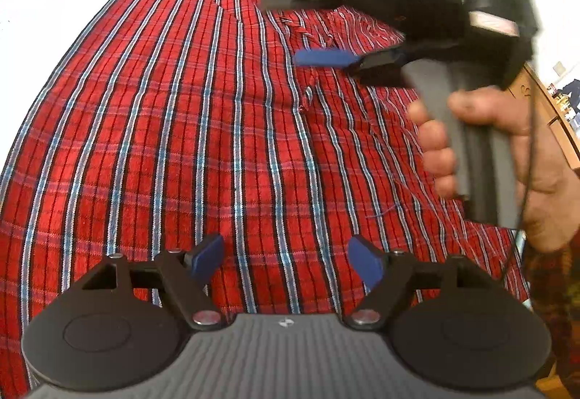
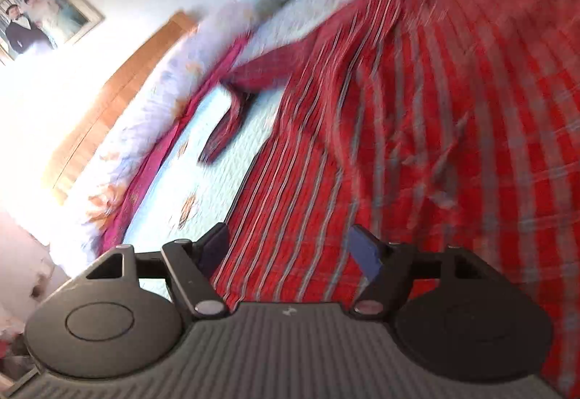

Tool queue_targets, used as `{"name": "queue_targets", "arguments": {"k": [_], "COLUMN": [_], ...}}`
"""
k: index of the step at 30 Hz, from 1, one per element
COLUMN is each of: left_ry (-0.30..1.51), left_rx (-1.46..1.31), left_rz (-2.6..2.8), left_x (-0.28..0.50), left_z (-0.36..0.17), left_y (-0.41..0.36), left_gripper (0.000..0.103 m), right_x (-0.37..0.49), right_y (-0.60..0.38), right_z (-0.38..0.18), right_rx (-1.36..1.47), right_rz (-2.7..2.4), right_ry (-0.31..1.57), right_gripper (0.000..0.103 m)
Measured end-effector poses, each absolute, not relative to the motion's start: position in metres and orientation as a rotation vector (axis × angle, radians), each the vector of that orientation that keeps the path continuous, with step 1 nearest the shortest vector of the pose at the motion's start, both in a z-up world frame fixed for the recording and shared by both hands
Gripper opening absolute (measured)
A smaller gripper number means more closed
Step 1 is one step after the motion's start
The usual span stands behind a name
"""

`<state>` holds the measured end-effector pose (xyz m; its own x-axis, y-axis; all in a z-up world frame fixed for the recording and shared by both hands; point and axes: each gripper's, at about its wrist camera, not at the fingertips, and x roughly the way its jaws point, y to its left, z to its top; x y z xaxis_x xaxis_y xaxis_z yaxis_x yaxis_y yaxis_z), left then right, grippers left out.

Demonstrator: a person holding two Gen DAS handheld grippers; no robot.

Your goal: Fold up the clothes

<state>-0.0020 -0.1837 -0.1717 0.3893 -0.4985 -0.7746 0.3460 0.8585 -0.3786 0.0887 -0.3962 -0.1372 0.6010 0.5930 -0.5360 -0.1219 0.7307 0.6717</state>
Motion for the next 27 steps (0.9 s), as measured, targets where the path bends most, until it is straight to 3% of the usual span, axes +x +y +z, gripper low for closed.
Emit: {"name": "queue_targets", "arguments": {"k": [3, 9, 17, 22, 27], "left_ry": [1.048, 1.081, 1.077, 1.101, 1.089], "left_rx": [-0.187, -0.217, -0.210, -0.197, -0.168], "left_rz": [-0.535, -0.507, -0.427, -0.341, -0.269], "left_x": [-0.001, 0.003, 0.011, 0.036, 0.079], "left_z": [-0.171, -0.169, -0.148, -0.136, -0.128], "left_y": [-0.180, -0.178, -0.172, -0.166, -0.165], "left_gripper": [0.079, 0.079, 0.079, 0.079, 0.079], "right_x": [0.087, 0.040, 0.005, 0.011, 0.021], "right_y": [-0.399, -0.437, -0.456, -0.455, -0.465], "right_z": [-0.151, -0.154, -0.154, -0.159, -0.130], "right_rx": [0.599, 0.623, 0.875, 0.800, 0.875], "right_rz": [0.359, 0.228, 0.291, 0.194, 0.292], "right_ry": [0.893, 0.846, 0.777, 0.881, 0.767], "right_gripper": [0.074, 0.074, 0.076, 0.077, 0.078]}}
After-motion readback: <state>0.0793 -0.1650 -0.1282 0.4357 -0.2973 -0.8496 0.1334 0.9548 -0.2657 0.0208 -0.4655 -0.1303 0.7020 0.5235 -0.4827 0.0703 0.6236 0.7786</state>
